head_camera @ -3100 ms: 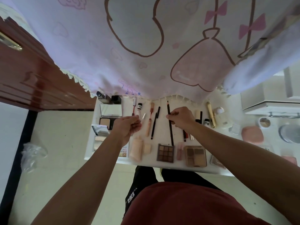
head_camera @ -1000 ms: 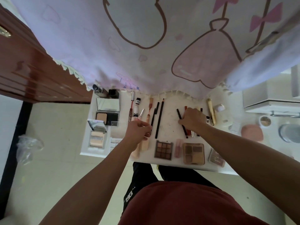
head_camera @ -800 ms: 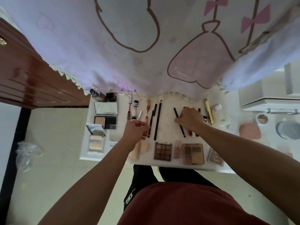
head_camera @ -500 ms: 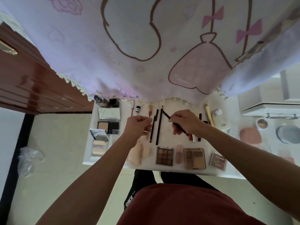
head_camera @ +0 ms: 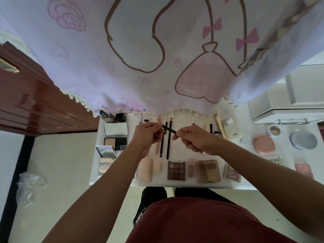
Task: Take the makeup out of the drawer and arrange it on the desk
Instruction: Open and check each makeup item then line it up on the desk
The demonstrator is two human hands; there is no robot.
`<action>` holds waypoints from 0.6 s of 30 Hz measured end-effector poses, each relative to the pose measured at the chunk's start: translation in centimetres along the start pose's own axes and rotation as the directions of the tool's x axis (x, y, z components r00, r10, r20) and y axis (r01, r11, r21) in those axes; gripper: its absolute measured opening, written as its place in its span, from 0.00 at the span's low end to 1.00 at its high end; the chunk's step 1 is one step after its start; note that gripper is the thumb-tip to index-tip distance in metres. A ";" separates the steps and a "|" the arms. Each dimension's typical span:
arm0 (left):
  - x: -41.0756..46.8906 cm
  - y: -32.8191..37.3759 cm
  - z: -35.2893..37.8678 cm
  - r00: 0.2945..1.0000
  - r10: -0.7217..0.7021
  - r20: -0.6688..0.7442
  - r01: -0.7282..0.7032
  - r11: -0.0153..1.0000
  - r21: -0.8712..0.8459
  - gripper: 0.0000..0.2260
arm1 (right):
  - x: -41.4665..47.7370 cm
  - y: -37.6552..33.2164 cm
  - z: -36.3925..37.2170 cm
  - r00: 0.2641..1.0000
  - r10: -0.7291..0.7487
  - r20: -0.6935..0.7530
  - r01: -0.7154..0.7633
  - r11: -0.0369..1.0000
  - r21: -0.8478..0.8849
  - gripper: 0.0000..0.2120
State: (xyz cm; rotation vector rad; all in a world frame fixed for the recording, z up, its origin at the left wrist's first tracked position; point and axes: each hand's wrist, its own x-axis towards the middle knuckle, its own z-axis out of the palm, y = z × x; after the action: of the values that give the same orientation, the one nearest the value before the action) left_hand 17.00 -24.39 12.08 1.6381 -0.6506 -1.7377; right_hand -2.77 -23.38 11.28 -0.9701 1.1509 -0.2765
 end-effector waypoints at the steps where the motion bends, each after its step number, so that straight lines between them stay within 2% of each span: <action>1: -0.1 0.0 0.0 1.000 -0.002 0.001 0.002 1.000 -0.003 0.04 | -0.1 0.0 0.2 1.000 -0.019 -0.016 0.019 1.000 -0.002 0.14; 12: 0.1 -0.1 0.0 1.000 0.003 0.004 -0.003 0.999 0.032 0.06 | -0.6 0.0 0.9 0.979 -0.138 -0.148 0.114 0.981 -0.160 0.12; 15: 0.2 0.2 0.1 1.000 0.011 0.006 -0.011 0.999 0.048 0.06 | -0.8 0.0 0.9 0.978 -0.146 -0.148 0.112 0.969 -0.222 0.13; 18: -0.1 0.5 0.3 0.999 0.029 0.017 -0.030 0.996 0.086 0.06 | -0.8 -0.1 0.8 0.987 -0.113 -0.111 0.088 0.973 -0.212 0.13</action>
State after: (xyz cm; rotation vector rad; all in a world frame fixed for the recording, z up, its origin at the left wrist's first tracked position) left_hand 16.72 -24.72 12.56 1.6658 -0.7627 -1.7242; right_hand -2.40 -22.51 11.89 -1.2107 1.2619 -0.3057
